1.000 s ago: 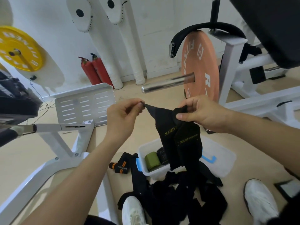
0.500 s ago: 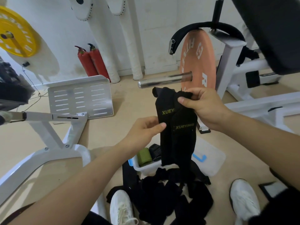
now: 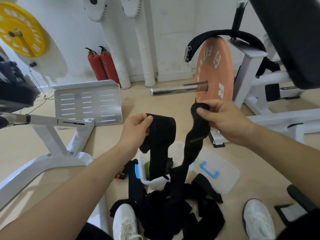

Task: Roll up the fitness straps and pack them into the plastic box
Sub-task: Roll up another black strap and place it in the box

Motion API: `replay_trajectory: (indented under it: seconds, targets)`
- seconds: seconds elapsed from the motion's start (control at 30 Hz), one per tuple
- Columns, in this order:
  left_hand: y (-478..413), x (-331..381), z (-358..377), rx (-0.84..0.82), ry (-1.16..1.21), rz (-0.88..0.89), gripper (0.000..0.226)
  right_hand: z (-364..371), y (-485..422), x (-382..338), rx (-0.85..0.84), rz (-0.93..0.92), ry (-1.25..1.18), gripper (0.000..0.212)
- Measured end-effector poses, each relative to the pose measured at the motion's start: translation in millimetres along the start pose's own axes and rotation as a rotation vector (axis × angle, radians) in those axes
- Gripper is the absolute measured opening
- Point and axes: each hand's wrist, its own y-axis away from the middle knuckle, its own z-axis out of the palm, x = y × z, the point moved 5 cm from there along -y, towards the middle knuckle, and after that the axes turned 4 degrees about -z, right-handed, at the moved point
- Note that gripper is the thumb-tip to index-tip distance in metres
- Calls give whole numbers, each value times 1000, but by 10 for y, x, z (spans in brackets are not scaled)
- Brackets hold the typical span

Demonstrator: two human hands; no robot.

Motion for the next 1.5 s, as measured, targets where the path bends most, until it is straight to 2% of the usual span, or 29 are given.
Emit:
replay_trajectory:
  seconds: [0.1, 0.17, 0.27, 0.4, 0.57, 0.63, 0.7, 0.77, 0.83, 0.93, 1.07, 1.17, 1.23, 1.33, 1.5]
  targets:
    - [21, 17, 67, -41, 43, 2, 32, 221, 70, 48, -123, -7, 96, 20]
    - [81, 66, 122, -66, 64, 14, 30, 306, 86, 52, -131, -60, 112, 17]
    - [184, 120, 227, -115, 109, 35, 29, 354, 84, 65, -16, -87, 72, 11]
    - [290, 147, 330, -160, 170, 62, 25, 379, 94, 115, 118, -86, 99, 16]
    - [345, 136, 379, -158, 191, 78, 22, 345, 127, 87, 239, -157, 322, 15]
    - [347, 130, 374, -141, 198, 78, 22, 329, 141, 57, 292, -187, 409, 22]
    - [358, 144, 364, -134, 208, 82, 22, 288, 134, 120, 322, -129, 432, 35]
    - [370, 158, 348, -135, 207, 90, 21, 277, 118, 213, 263, -25, 331, 44]
    - [384, 171, 344, -149, 189, 109, 19, 311, 123, 267, 154, 20, 137, 38]
    - [403, 194, 353, -159, 162, 151, 18, 346, 177, 206, 114, -49, -34, 35]
    - [433, 242, 353, -159, 174, 182, 18, 341, 206, 126, 178, -160, 25, 38]
    - [443, 239, 353, -156, 169, 177, 17, 322, 209, 108, 183, -200, 48, 51]
    - [450, 228, 347, -149, 176, 169, 15, 324, 207, 69, 126, -237, 97, 52]
    - [440, 200, 325, -156, 268, 94, 16, 324, 192, 7, 34, -251, 134, 39]
    - [346, 269, 291, -232, 452, 9, 39, 343, 224, 44, -137, -187, 108, 36]
